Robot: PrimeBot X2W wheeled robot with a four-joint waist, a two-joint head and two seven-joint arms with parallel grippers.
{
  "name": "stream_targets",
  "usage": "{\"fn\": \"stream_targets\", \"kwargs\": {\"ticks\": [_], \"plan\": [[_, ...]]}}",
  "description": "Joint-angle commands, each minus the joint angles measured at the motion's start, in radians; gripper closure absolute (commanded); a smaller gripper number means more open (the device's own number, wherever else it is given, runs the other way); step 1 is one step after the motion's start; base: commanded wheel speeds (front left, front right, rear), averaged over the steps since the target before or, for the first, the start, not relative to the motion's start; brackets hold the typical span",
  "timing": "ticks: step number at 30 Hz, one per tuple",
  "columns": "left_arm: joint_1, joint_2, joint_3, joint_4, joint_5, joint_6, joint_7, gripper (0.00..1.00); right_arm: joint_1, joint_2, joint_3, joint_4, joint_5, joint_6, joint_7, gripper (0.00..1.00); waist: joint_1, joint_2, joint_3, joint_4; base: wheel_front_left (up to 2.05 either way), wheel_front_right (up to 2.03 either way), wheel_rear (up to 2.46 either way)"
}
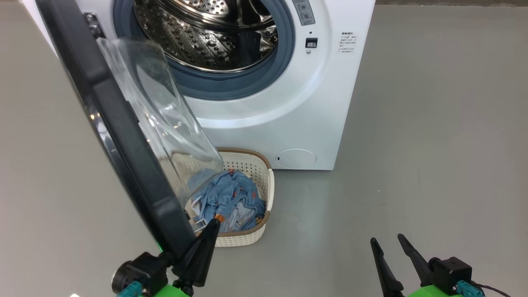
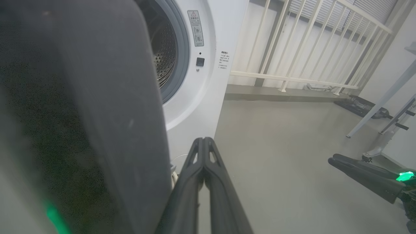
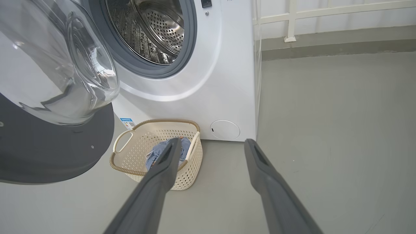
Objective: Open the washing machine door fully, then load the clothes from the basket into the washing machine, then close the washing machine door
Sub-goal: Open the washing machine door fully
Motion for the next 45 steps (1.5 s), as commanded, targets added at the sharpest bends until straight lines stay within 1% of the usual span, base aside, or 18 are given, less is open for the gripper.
{"fn": "stream_targets", "kwargs": {"ticks": [1,9,18,33,40,45], "plan": [[-0.053,0.025,0.07,-0.014,-0.001,0.023,-0.006,1.0,-0.022,-0.004,0.024,-0.021,0.011,0.003,-0.008,0.0,0.0,0.0,0.0,0.002,0.0,0.0,0.0],[-0.033,0.036,0.084,-0.055,-0.002,0.033,-0.006,1.0,-0.021,-0.004,0.028,-0.018,0.017,0.003,-0.008,0.0,0.0,0.0,-0.003,0.023,0.0,0.0,0.0],[0.007,0.046,0.097,-0.107,-0.013,0.066,0.011,1.0,-0.02,-0.004,0.027,-0.019,0.02,0.003,-0.008,0.0,0.0,0.0,0.001,0.059,0.0,0.0,0.0],[0.053,0.063,0.12,-0.098,-0.036,0.095,0.021,1.0,-0.022,-0.004,0.024,-0.015,0.02,0.003,-0.008,0.0,0.0,0.0,0.001,0.13,0.0,0.0,0.0],[0.064,0.071,0.163,-0.082,-0.058,0.116,0.014,1.0,-0.026,-0.004,0.025,-0.011,0.02,0.003,-0.008,0.0,0.0,0.0,-0.002,0.156,0.0,0.0,0.0],[0.069,0.074,0.212,-0.063,-0.082,0.133,0.006,1.0,-0.024,-0.004,0.022,-0.011,0.019,0.003,-0.008,0.0,0.0,0.0,-0.003,0.166,0.0,0.0,0.0]]}}
